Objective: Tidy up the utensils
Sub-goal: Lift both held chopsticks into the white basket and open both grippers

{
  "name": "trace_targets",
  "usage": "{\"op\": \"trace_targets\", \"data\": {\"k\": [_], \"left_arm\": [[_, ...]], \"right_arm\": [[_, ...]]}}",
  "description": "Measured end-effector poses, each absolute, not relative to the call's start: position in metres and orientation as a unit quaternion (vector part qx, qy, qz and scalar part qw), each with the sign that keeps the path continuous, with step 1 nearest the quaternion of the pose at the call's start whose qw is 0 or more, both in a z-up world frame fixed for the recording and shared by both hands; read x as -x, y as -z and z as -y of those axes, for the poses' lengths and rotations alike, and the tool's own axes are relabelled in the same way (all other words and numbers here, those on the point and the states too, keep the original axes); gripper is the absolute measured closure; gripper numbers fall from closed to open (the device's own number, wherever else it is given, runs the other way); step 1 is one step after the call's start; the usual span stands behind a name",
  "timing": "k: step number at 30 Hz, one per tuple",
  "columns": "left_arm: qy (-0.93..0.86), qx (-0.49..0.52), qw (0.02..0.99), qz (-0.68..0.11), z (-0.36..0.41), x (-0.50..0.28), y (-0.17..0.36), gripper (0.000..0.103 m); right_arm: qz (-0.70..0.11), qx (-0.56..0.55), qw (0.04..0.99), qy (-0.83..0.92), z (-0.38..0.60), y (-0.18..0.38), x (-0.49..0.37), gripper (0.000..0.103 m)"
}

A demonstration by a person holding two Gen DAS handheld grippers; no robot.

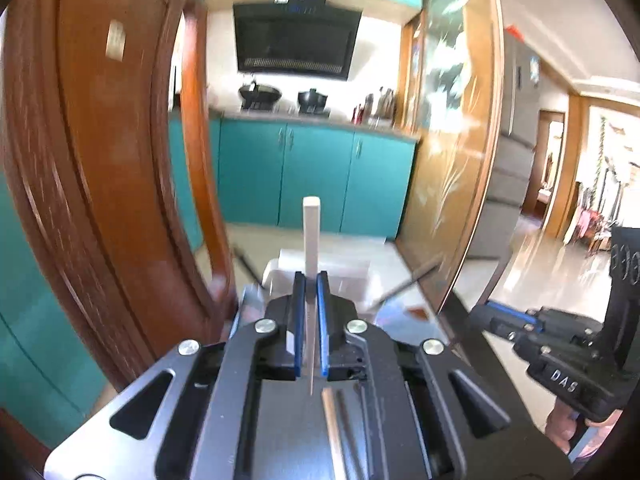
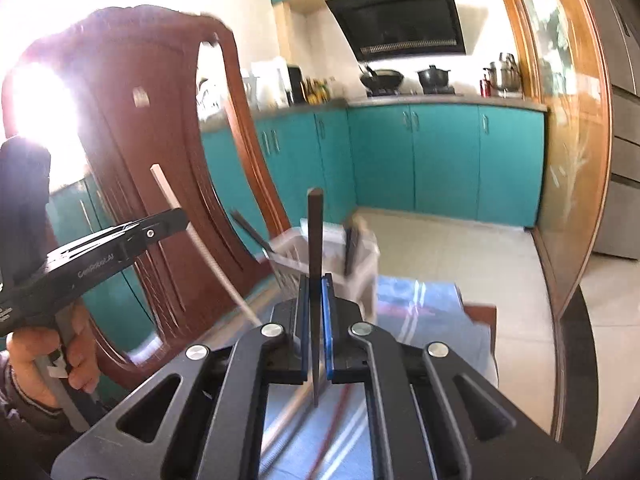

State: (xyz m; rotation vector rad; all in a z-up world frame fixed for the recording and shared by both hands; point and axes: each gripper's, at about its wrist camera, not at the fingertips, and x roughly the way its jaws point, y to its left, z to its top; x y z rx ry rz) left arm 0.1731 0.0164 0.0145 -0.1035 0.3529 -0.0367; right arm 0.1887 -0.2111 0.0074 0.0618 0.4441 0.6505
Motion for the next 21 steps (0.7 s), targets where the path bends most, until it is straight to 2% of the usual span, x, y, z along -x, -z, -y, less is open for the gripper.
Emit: {"op": "trace_targets", "data": {"k": [7, 12, 21], "left_arm": [[-0.005, 0.100, 0.992, -0.079, -0.041, -0.193, -0.077, 0.096], [-0.036, 0.148, 0.988, -0.032, -0.064, -0.217, -0.072, 0.096], [-0.053, 0.132, 0.983, -0.118, -0.047, -0.297, -0.012, 0.096]], "right_arm": [[-0.115, -0.099, 0.944, -0.294, 0.217, -0.079, -0.207, 0.096], [-0.064, -0.148, 0.959, -0.234, 0.218, -0.074, -0.229, 0.096], [-0.151, -0.085, 0.963, -0.205, 0.188, -0.011, -0.276, 0.096]]}}
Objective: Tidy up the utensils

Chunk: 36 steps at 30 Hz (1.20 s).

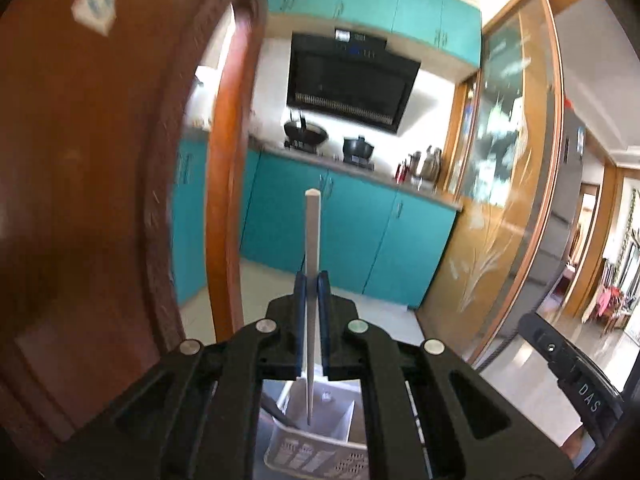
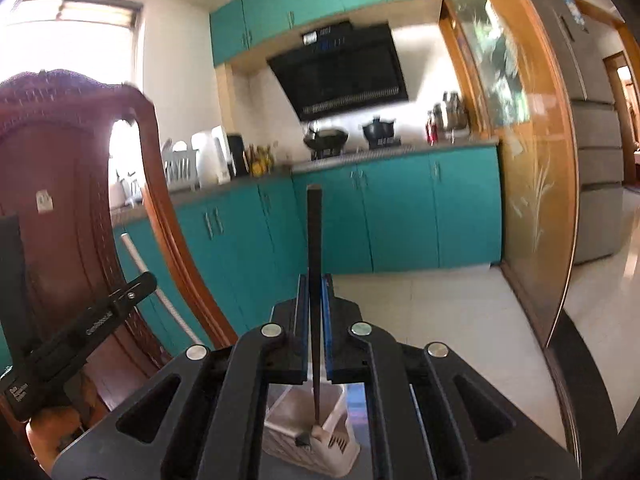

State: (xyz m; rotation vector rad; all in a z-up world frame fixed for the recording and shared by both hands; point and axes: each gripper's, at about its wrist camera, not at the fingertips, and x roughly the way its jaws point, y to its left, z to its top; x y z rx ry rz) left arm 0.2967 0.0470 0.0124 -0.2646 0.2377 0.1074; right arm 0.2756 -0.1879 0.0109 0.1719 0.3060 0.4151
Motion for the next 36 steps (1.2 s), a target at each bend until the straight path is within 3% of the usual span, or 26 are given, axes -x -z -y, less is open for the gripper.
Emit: {"op": "trace_targets", "data": {"k": [4, 9, 13, 16, 18, 20, 23, 26, 30, 36], "left_arm": [[-0.051, 0.119, 0.981, -0.142, -0.038, -0.307, 0.003, 0.096], [-0.044, 0.115, 0.982, -0.143, -0.037, -0.293, 0.008, 0.095], [-0.033, 0.116, 0.985, -0.122, -0.038, -0.272, 0.009, 0.082], [-0.035, 0.113, 0.988, -0.101, -0.036, -0.250, 0.014, 0.080], [-0.041, 0.110, 0.988, -0.102, -0.034, -0.235, 0.026, 0.080], [-0.042, 0.098, 0.987, -0.116, -0.031, -0.229, 0.038, 0.080], [-0.024, 0.080, 0.976, -0.202, -0.023, -0.235, 0.077, 0.080], [0.025, 0.084, 0.939, -0.334, -0.016, -0.256, 0.125, 0.080], [0.067, 0.115, 0.873, -0.470, -0.012, -0.276, 0.181, 0.080], [0.067, 0.068, 0.851, -0.516, 0.001, -0.275, 0.211, 0.079]], "right_arm": [[-0.162, -0.080, 0.962, -0.207, 0.188, -0.005, -0.274, 0.095], [-0.143, -0.090, 0.963, -0.209, 0.204, -0.014, -0.253, 0.081], [-0.114, -0.120, 0.965, -0.202, 0.231, -0.017, -0.226, 0.074], [-0.104, -0.135, 0.970, -0.176, 0.256, -0.005, -0.213, 0.074], [-0.146, -0.145, 0.964, -0.169, 0.269, 0.023, -0.218, 0.074], [-0.243, -0.141, 0.946, -0.161, 0.268, 0.067, -0.235, 0.074], [-0.386, -0.113, 0.898, -0.178, 0.243, 0.125, -0.260, 0.074], [-0.442, -0.016, 0.876, -0.191, 0.199, 0.157, -0.261, 0.074], [-0.465, 0.015, 0.868, -0.175, 0.182, 0.174, -0.260, 0.074], [-0.466, 0.008, 0.869, -0.168, 0.182, 0.170, -0.268, 0.074]]}}
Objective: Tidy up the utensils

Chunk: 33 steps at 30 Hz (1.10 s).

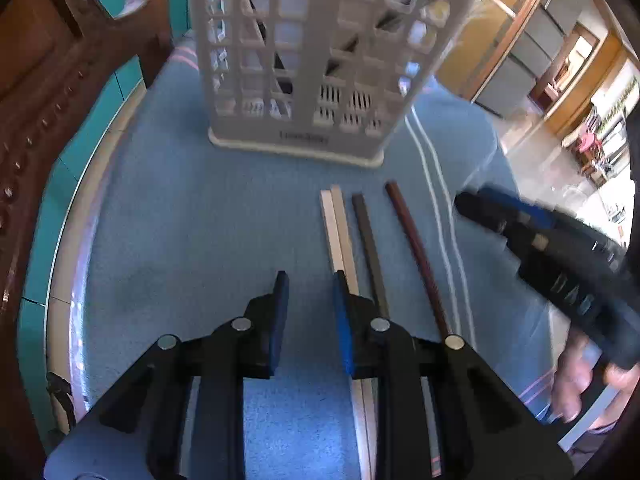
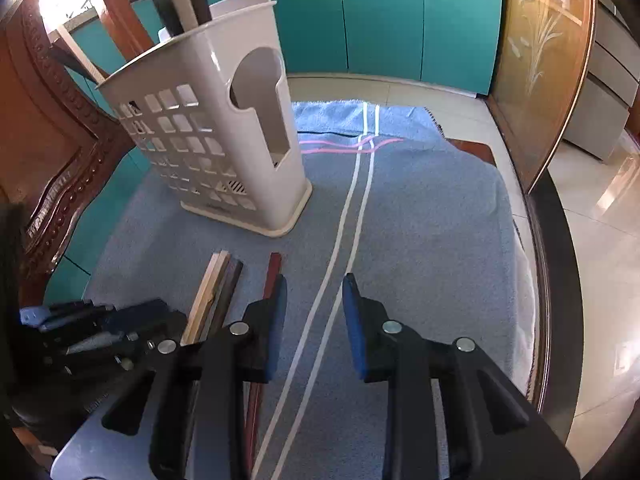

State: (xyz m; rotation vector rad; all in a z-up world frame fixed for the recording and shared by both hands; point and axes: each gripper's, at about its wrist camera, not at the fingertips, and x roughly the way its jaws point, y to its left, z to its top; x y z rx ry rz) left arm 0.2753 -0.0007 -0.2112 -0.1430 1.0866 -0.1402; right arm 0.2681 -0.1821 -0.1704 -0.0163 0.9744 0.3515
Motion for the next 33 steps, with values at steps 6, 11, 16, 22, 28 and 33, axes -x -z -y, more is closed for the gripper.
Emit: {"op": "trace_targets", "data": {"k": [6, 11, 16, 22, 28, 33], "left_arm": [[0.070, 0.074, 0.849, -0.518, -0.002, -0.272, 0.209, 0.073], [0.089, 0.055, 0.847, -0.522, 0.004, -0.271, 0.209, 0.068], [0.086, 0.042, 0.849, -0.519, 0.011, -0.267, 0.210, 0.066], [0.093, 0.047, 0.850, -0.516, 0.009, -0.270, 0.208, 0.090], [0.097, 0.039, 0.854, -0.510, 0.009, -0.264, 0.204, 0.096], [0.091, 0.033, 0.855, -0.509, 0.009, -0.265, 0.206, 0.095]], "right_arm": [[-0.473, 0.019, 0.864, -0.172, 0.176, 0.175, -0.268, 0.074], [-0.477, 0.020, 0.862, -0.170, 0.176, 0.178, -0.267, 0.073], [-0.481, 0.023, 0.860, -0.169, 0.175, 0.181, -0.268, 0.072], [-0.482, 0.026, 0.859, -0.170, 0.174, 0.184, -0.268, 0.069], [-0.484, 0.029, 0.858, -0.169, 0.172, 0.185, -0.268, 0.068], [-0.485, 0.029, 0.858, -0.169, 0.172, 0.185, -0.268, 0.068]]}}
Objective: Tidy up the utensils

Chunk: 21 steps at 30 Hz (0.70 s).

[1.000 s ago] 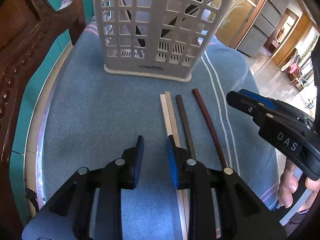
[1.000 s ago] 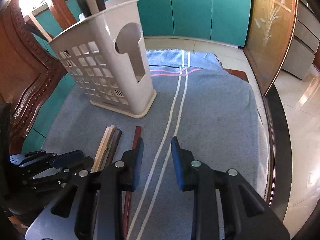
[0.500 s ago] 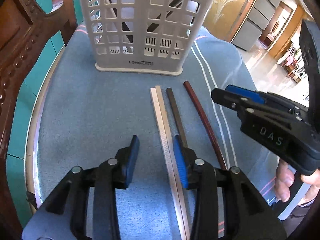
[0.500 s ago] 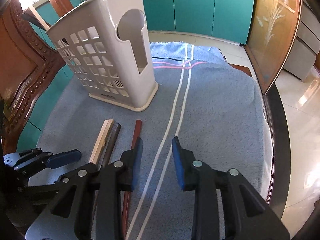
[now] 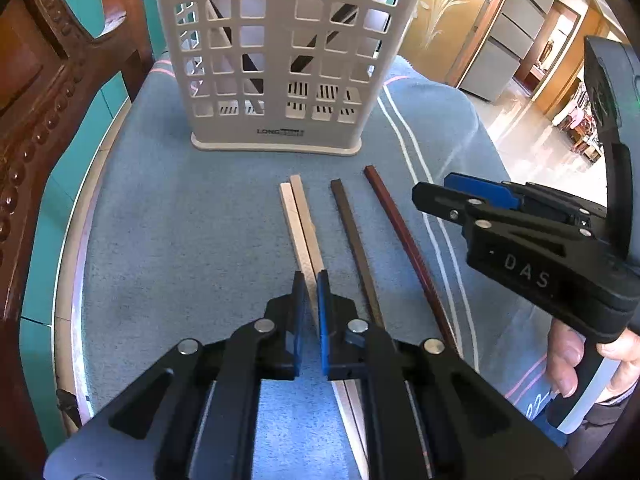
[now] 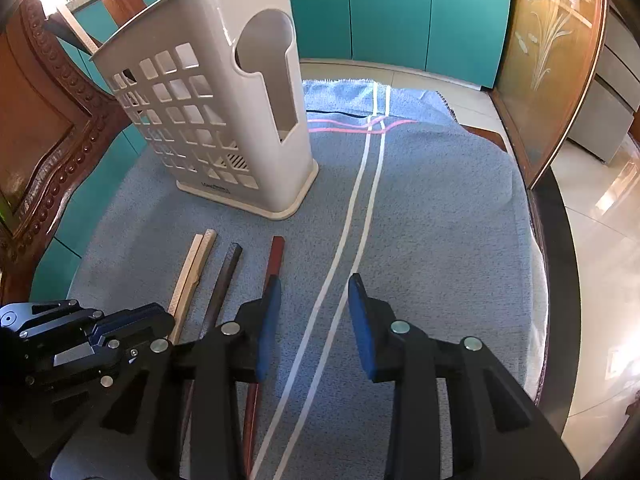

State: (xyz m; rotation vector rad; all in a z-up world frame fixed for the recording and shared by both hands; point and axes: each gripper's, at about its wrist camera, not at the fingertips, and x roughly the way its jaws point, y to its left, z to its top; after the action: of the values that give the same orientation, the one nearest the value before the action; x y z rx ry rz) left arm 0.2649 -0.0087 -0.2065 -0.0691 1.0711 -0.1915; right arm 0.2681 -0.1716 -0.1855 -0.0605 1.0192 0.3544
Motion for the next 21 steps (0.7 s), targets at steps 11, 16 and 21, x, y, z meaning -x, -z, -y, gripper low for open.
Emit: {"op": "trace_targets", "data": {"k": [11, 16, 21], "left_arm": [[0.085, 0.017, 0.865, -0.494, 0.019, -0.260, 0.203, 0.101], [0.100, 0.031, 0.872, -0.477, 0.013, -0.251, 0.187, 0.101], [0.106, 0.044, 0.873, -0.474, 0.000, -0.248, 0.182, 0.092]], "right_arm": [[-0.485, 0.030, 0.859, -0.163, 0.168, 0.189, -0.268, 0.067], [-0.485, 0.027, 0.859, -0.160, 0.170, 0.189, -0.269, 0.067], [-0.485, 0.027, 0.859, -0.160, 0.169, 0.190, -0.271, 0.066]]}}
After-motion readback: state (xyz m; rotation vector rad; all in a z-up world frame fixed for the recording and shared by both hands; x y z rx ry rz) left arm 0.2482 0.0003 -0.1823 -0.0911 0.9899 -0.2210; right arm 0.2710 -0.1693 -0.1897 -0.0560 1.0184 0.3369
